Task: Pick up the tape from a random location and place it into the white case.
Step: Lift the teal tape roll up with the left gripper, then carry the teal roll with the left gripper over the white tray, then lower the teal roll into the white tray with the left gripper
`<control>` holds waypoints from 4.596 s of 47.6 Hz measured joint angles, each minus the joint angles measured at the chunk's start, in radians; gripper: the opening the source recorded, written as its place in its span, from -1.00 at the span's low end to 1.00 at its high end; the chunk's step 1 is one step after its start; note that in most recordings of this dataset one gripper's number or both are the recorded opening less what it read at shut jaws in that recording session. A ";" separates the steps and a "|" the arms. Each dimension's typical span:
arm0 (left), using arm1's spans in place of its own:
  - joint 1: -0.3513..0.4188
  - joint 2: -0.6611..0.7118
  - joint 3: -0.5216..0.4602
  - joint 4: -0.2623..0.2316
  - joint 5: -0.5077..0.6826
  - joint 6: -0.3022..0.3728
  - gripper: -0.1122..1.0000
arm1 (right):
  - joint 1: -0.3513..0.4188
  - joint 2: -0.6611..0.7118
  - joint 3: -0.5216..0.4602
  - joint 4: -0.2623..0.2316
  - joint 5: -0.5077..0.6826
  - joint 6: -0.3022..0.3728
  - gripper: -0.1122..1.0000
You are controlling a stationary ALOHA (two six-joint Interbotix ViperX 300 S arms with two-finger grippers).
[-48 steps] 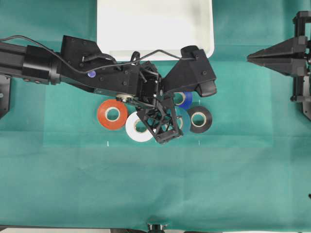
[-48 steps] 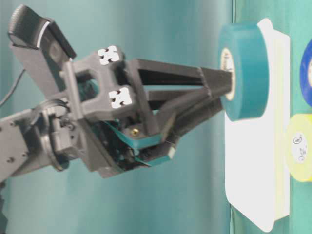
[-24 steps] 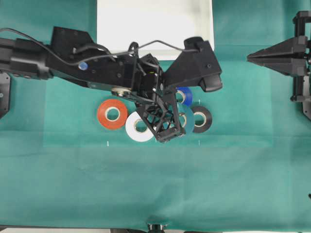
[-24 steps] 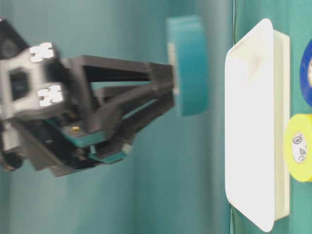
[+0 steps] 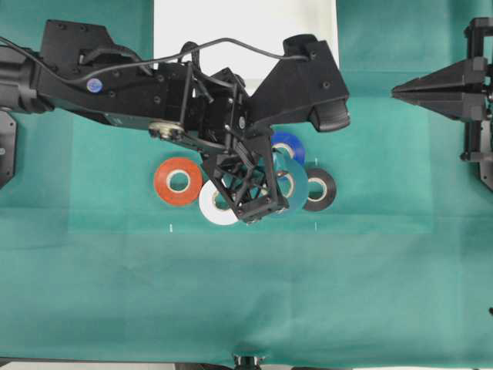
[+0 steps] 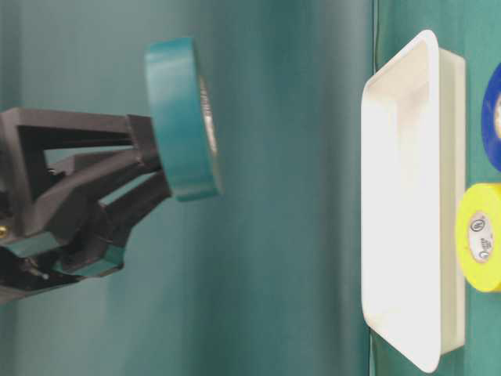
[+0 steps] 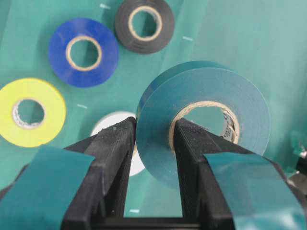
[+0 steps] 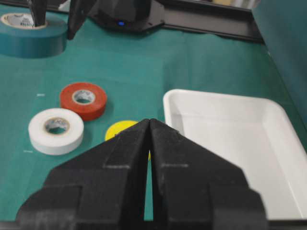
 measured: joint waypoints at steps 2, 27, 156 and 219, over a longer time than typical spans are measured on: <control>0.002 0.000 0.000 0.000 0.002 0.000 -0.40 | 0.000 -0.002 0.000 0.000 0.000 0.000 -0.75; 0.002 -0.002 0.000 0.000 0.003 0.002 -0.40 | 0.000 -0.002 0.000 0.000 0.000 0.000 -0.75; 0.477 -0.028 0.014 0.003 0.061 0.126 -0.40 | 0.000 0.000 0.000 -0.006 0.000 -0.002 -0.75; 0.529 0.018 0.267 0.008 -0.236 0.126 -0.40 | 0.000 0.009 0.000 -0.006 0.000 -0.002 -0.75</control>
